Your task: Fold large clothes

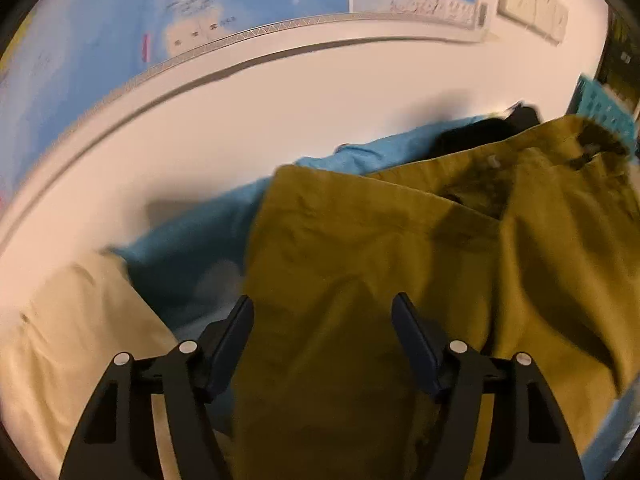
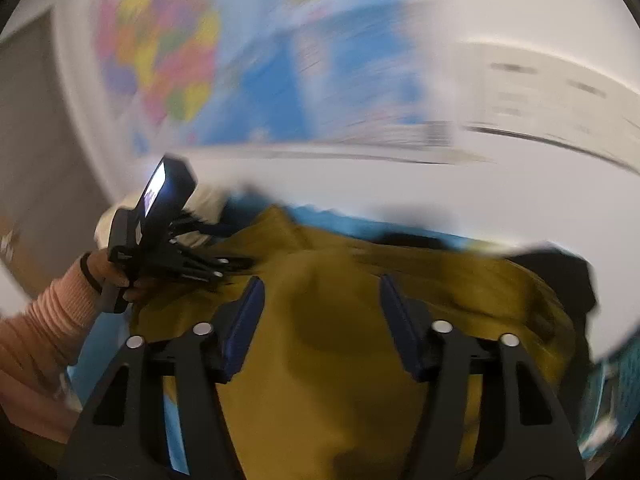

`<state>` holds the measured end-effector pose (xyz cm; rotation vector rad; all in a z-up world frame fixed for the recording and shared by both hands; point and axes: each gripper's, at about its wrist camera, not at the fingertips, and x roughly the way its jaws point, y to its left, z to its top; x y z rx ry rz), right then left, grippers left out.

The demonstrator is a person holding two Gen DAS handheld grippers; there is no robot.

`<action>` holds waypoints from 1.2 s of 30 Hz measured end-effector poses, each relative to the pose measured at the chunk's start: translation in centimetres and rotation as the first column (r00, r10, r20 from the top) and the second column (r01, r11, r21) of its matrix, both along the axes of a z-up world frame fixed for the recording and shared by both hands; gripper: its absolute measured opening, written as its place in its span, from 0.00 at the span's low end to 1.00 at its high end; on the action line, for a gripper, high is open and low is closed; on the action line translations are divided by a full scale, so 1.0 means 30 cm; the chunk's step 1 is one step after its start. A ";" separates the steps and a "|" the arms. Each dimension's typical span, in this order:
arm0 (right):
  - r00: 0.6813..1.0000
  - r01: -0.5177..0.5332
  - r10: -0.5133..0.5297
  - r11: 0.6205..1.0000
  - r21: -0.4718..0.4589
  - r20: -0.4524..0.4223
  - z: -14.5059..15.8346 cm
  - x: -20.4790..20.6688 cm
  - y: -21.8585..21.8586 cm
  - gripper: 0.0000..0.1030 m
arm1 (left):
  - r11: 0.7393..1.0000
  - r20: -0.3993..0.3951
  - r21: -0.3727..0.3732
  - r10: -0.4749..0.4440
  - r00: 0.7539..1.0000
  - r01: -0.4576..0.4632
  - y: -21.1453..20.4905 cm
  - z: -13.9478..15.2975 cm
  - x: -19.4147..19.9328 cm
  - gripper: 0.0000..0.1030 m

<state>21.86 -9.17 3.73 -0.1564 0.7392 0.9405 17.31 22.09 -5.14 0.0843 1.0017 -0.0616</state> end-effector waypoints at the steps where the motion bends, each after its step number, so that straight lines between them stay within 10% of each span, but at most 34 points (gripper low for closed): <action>1: 1.000 -0.020 0.020 1.000 -0.015 -0.009 -0.008 0.014 0.054 0.49 | 1.000 0.016 -0.025 -0.003 1.000 0.003 0.014 0.005 -0.024 0.67; 10: 0.980 -0.171 0.126 0.930 -0.326 -0.156 -0.222 0.187 0.533 0.44 | 0.990 0.097 -0.140 -0.005 0.995 0.019 0.122 0.042 -0.216 0.68; 12: 0.986 -0.164 0.131 0.888 -0.430 -0.107 -0.260 0.188 0.591 0.05 | 0.988 0.097 -0.156 -0.005 0.995 0.020 0.150 0.034 -0.235 0.68; 18: 0.976 -0.217 0.218 0.936 -0.277 -0.025 -0.065 0.166 0.681 0.00 | 0.967 0.093 -0.253 -0.011 0.996 0.035 0.242 0.016 -0.258 0.70; 22: 0.973 -0.231 0.225 0.939 -0.257 -0.053 -0.021 0.187 0.722 0.13 | 0.966 0.089 -0.259 -0.008 0.996 0.030 0.264 0.019 -0.250 0.70; 24: 0.977 -0.206 0.211 0.927 -0.313 -0.018 -0.041 0.172 0.696 0.53 | 0.962 0.092 -0.269 -0.027 0.995 0.051 0.249 0.019 -0.256 0.70; 29: 0.982 -0.191 0.174 0.868 -0.458 -0.079 -0.194 0.196 0.638 0.51 | 0.958 0.088 -0.273 -0.067 0.994 0.088 0.233 0.007 -0.247 0.70; 36: 0.972 -0.234 0.193 0.846 -0.479 -0.132 -0.274 0.215 0.636 0.05 | 0.954 0.070 -0.284 -0.079 0.994 0.096 0.219 -0.019 -0.237 0.70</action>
